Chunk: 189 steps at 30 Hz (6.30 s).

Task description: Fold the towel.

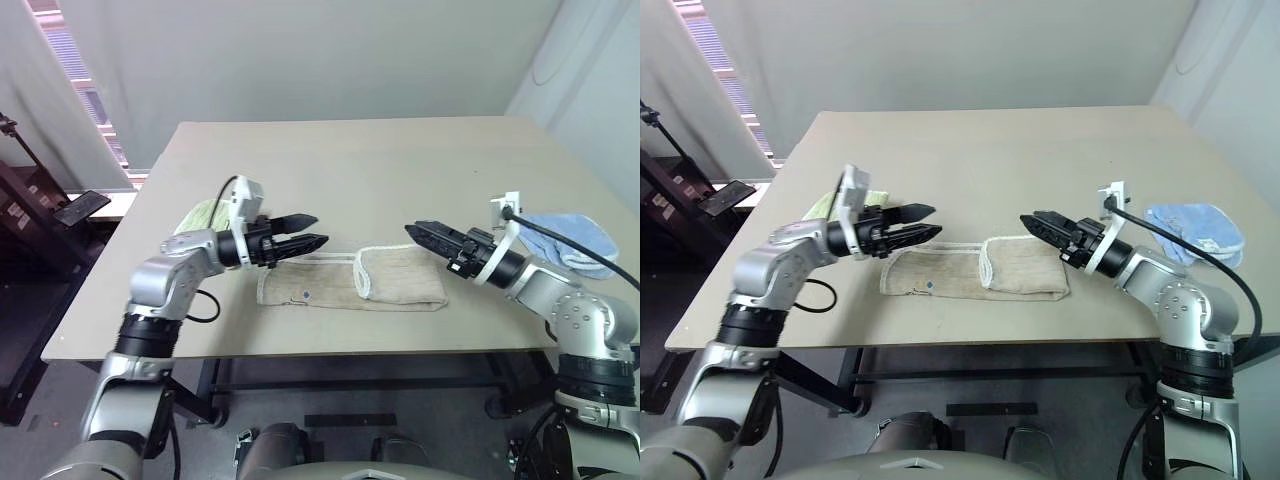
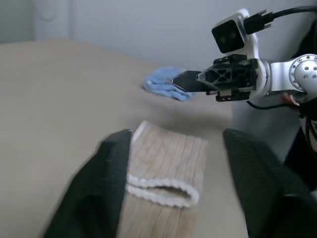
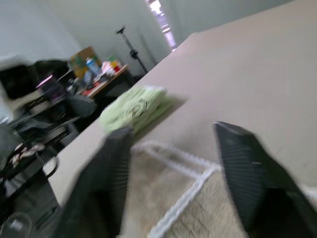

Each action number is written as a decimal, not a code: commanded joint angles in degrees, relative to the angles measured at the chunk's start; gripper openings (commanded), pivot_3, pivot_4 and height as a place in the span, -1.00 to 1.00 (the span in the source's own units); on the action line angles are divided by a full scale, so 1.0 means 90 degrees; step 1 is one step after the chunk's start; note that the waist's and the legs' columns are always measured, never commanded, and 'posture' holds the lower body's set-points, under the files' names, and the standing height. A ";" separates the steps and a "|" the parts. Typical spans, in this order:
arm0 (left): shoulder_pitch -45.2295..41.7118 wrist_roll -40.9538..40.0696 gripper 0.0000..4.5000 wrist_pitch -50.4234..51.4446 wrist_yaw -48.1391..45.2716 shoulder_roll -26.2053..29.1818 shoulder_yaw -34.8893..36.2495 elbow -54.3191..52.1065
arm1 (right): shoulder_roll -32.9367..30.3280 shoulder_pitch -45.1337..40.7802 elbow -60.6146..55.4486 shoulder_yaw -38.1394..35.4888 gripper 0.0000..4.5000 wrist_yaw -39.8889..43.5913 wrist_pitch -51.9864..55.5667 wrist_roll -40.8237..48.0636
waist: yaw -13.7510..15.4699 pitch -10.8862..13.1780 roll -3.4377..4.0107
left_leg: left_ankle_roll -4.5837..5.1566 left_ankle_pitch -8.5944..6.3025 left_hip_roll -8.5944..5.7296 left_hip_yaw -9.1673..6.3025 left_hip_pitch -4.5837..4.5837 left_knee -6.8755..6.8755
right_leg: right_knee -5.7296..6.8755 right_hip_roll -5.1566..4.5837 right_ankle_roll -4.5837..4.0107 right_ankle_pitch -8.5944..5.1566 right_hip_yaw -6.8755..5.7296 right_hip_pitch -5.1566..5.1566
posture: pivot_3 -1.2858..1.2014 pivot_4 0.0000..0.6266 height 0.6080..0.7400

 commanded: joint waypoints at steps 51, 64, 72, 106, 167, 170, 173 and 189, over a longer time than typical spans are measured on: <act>0.0562 -0.1139 0.99 0.5121 0.1579 0.0200 0.2525 -0.1736 | -0.0051 -0.0241 0.0126 0.0711 0.98 0.0725 -0.0430 -0.1025 | -0.0005 -0.0010 -0.0044 | -0.0006 0.0001 0.0006 -0.0037 -0.0026 0.0040 | 0.0013 -0.0013 -0.0017 0.0011 -0.0002 -0.0047 | 0.03 -1.00 0.63; 0.1827 -0.4029 0.99 0.7082 0.4980 -0.0045 0.4230 -0.1365 | 0.0143 -0.0615 0.0668 0.0469 0.98 0.0149 0.0439 -0.0661 | -0.0024 -0.0005 -0.0053 | -0.0019 0.0003 0.0007 -0.0040 -0.0011 0.0043 | 0.0029 -0.0016 -0.0017 0.0011 0.0006 -0.0042 | 0.03 -1.00 0.63; 0.1774 -0.4860 0.99 0.7038 0.7463 -0.0979 0.4870 -0.0530 | 0.0229 -0.0623 0.0761 0.0428 0.98 -0.0074 0.0368 -0.0716 | 0.0012 -0.0008 -0.0051 | -0.0040 -0.0006 0.0006 -0.0043 -0.0008 0.0043 | 0.0024 -0.0015 -0.0033 0.0016 0.0013 -0.0044 | 0.03 -1.00 0.63; 0.2199 -0.8837 -0.86 0.3630 1.0751 -0.0691 0.2765 -0.0573 | 0.0351 -0.0467 0.0898 0.0241 1.00 -0.0647 -0.0244 -0.0990 | 0.0017 -0.0017 -0.0043 | -0.0049 -0.0002 0.0001 -0.0036 -0.0014 0.0018 | -0.0008 -0.0011 -0.0072 0.0028 0.0046 -0.0066 | 0.03 -1.00 0.63; -0.2315 -0.0391 0.84 0.3246 0.1380 -0.2861 -0.0430 0.3155 | -0.0043 0.2293 -0.1506 -0.1626 1.00 -0.1937 -0.0524 -0.0365 | 0.0032 0.0009 -0.0049 | -0.0021 0.0012 0.0022 -0.0026 -0.0028 -0.0039 | -0.0081 0.0058 -0.0069 0.0028 0.0065 -0.0060 | 0.03 -1.00 0.63; -0.2123 -0.0784 0.99 0.3292 0.0911 -0.2614 -0.0184 0.1907 | -0.0067 0.2107 -0.1494 -0.1741 1.00 -0.1970 -0.0443 -0.0179 | 0.0023 0.0011 -0.0044 | -0.0021 0.0012 0.0022 -0.0026 -0.0028 -0.0039 | -0.0080 0.0057 -0.0069 0.0029 0.0066 -0.0062 | 0.03 -1.00 0.63; -0.1895 -0.0484 0.99 0.2457 0.0598 -0.2053 -0.0270 0.0737 | -0.0202 0.1749 -0.1632 -0.1812 1.00 -0.1902 -0.0245 0.0218 | 0.0002 0.0010 -0.0027 | -0.0022 0.0012 0.0025 -0.0025 -0.0028 -0.0039 | -0.0076 0.0058 -0.0073 0.0029 0.0072 -0.0066 | 0.03 -1.00 0.63; -0.1157 0.1432 -0.99 -0.1405 -0.0184 -0.1217 -0.0789 0.1864 | -0.0318 0.0068 -0.0693 0.0141 -1.00 -0.0731 -0.0225 0.0081 | 0.0034 0.0012 -0.0025 | -0.0013 0.0010 0.0015 -0.0024 -0.0023 -0.0032 | -0.0078 0.0075 -0.0064 0.0049 0.0081 -0.0057 | 0.03 -1.00 0.63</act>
